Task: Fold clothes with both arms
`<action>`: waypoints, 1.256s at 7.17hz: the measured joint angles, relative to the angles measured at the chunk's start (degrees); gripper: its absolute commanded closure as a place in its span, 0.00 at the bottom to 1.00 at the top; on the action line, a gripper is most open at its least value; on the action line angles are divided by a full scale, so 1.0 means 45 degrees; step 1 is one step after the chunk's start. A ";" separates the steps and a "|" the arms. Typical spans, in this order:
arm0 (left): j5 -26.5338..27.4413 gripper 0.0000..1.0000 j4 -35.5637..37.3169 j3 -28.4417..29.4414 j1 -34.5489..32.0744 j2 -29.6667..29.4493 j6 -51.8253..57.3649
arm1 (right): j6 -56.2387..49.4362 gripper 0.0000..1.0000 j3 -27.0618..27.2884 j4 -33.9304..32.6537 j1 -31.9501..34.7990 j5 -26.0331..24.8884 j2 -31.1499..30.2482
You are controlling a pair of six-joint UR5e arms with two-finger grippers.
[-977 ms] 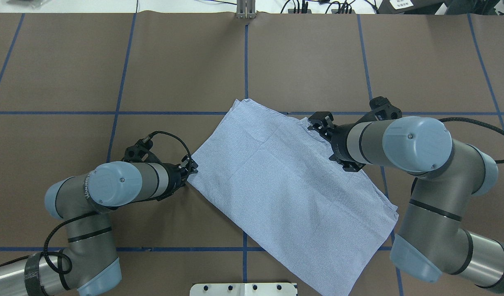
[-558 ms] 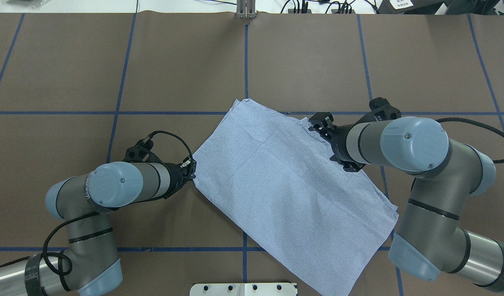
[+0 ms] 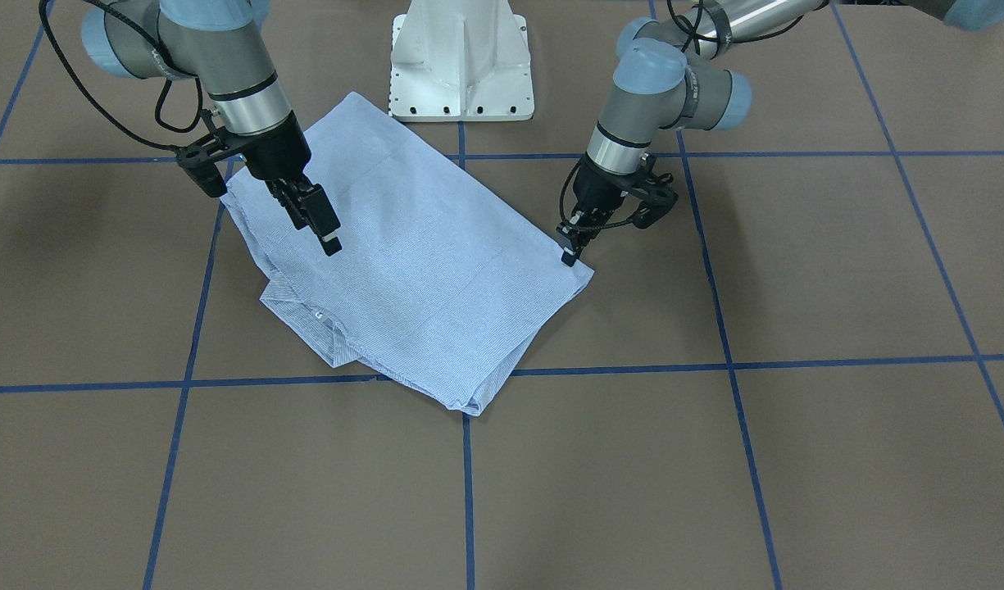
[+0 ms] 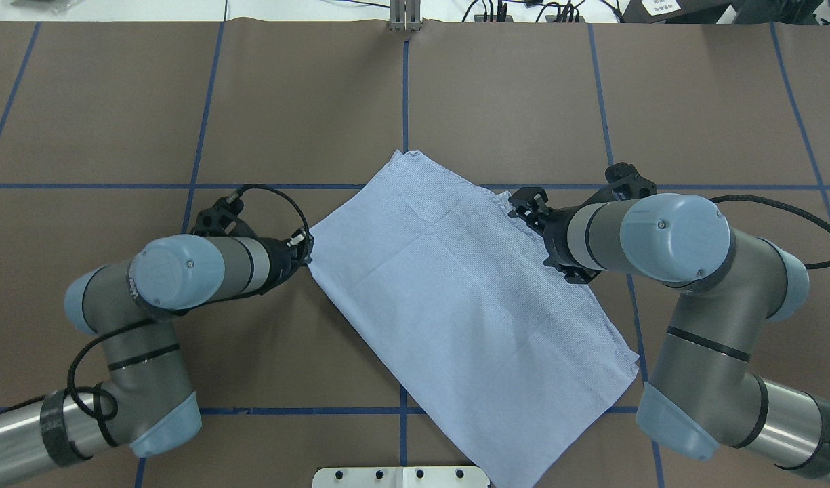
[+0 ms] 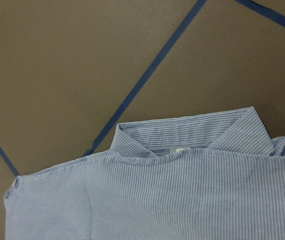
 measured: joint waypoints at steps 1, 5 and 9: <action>0.0026 1.00 -0.0108 0.0985 -0.0860 -0.0776 0.0851 | -0.0018 0.00 -0.0046 0.0001 -0.0002 -0.0004 0.0010; 0.0496 0.28 -0.3409 0.8070 -0.3660 -0.5184 0.2929 | 0.0058 0.00 -0.0197 0.0016 -0.0116 -0.0073 0.0142; 0.0240 0.30 -0.3785 0.7422 -0.4079 -0.4260 0.4159 | 0.1808 0.00 -0.0707 -0.0073 -0.2441 -0.2266 0.1052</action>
